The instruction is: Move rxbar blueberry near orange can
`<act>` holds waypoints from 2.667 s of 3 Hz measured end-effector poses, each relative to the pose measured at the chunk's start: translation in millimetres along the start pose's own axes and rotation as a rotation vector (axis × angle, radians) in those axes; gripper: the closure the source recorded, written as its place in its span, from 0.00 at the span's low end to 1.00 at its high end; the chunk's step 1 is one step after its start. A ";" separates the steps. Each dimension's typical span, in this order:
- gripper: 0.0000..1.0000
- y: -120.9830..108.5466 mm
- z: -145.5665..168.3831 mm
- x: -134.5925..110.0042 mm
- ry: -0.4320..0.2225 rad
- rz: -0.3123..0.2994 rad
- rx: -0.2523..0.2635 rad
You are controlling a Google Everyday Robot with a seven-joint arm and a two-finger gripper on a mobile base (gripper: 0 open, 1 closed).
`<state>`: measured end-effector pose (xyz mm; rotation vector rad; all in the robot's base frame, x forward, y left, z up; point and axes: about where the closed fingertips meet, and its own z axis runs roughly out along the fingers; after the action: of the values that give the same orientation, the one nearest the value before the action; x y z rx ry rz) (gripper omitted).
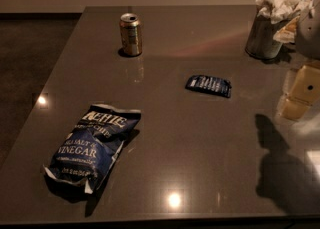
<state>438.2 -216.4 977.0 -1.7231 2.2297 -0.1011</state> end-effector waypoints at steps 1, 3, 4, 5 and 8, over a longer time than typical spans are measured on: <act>0.00 -0.3 0.1 -0.1 0.000 0.001 0.000; 0.00 -38.7 28.7 -11.5 -0.017 0.049 -0.026; 0.00 -64.4 60.8 -19.3 -0.045 0.055 -0.050; 0.00 -78.1 93.8 -25.7 -0.064 0.058 -0.088; 0.00 -95.9 164.9 -40.5 -0.125 0.053 -0.193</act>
Offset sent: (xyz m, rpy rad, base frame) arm 0.0316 -0.0021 -0.0091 0.0078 0.0466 -0.0660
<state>584.6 -181.0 853.1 -1.7116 2.2525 0.2354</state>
